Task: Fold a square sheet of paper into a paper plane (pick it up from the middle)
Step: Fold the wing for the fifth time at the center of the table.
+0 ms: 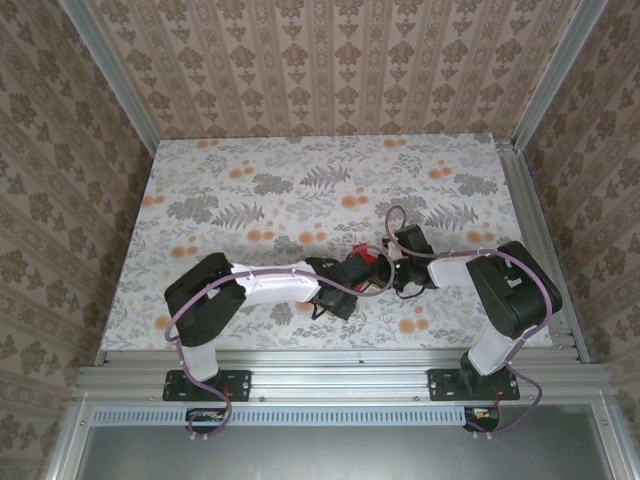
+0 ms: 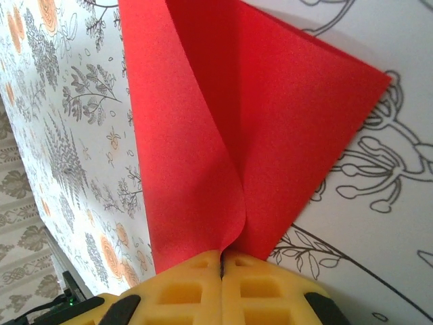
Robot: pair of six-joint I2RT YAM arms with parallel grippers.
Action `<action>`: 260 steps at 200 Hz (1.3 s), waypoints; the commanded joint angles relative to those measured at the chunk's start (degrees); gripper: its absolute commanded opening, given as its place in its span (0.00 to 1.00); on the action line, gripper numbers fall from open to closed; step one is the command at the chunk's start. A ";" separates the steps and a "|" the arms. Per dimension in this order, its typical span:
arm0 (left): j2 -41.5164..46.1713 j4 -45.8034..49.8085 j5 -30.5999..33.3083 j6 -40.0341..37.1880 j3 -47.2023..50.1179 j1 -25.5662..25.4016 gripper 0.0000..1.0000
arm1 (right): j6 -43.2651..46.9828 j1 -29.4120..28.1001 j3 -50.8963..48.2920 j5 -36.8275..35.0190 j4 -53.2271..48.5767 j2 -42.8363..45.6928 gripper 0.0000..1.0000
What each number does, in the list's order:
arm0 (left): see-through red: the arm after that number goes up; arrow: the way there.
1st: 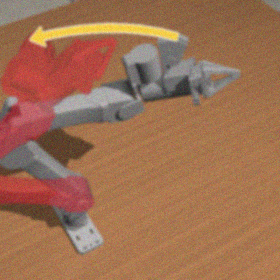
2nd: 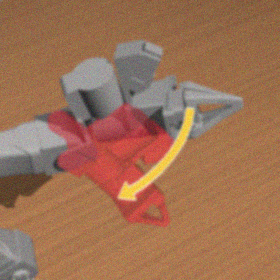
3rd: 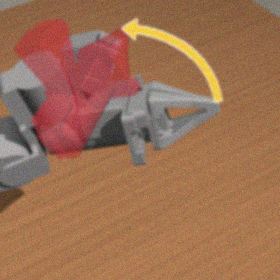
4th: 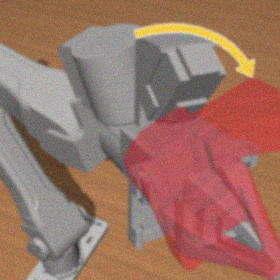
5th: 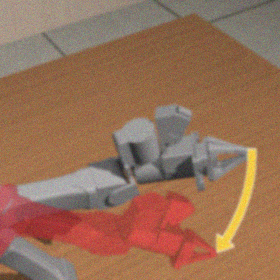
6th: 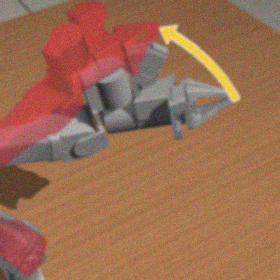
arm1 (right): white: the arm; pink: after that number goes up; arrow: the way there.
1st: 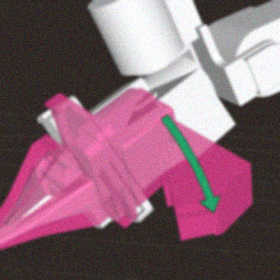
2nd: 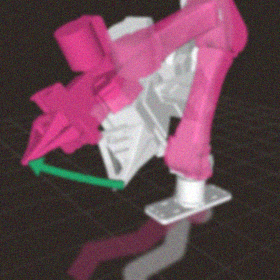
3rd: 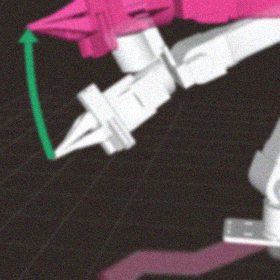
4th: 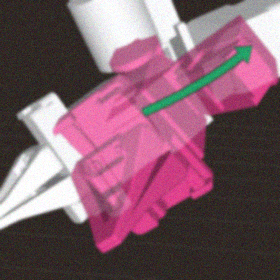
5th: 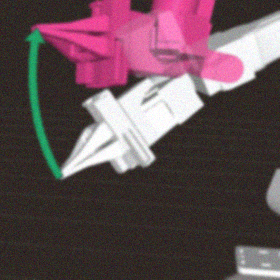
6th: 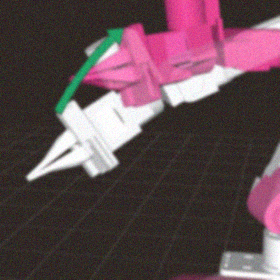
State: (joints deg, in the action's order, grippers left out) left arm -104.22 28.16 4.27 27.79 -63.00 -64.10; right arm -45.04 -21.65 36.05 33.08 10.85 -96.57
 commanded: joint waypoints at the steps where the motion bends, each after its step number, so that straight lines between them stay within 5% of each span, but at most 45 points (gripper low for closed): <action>1: -2.12 5.77 3.71 -2.51 0.33 0.28 0.29 | 2.29 0.11 1.30 -4.11 -4.27 0.12 0.00; 175: 10.40 -0.56 -5.41 -4.15 2.53 0.31 0.40 | 5.50 -0.85 3.32 -9.78 -12.32 -3.18 0.00; 260: 13.67 -16.93 -15.15 8.31 11.73 8.60 0.24 | 3.34 -0.88 2.47 -9.00 -9.77 -3.93 0.00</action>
State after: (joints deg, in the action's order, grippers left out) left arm -90.50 17.69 -5.98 31.46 -52.47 -55.70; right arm -40.71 -22.41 39.83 30.35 3.66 -97.14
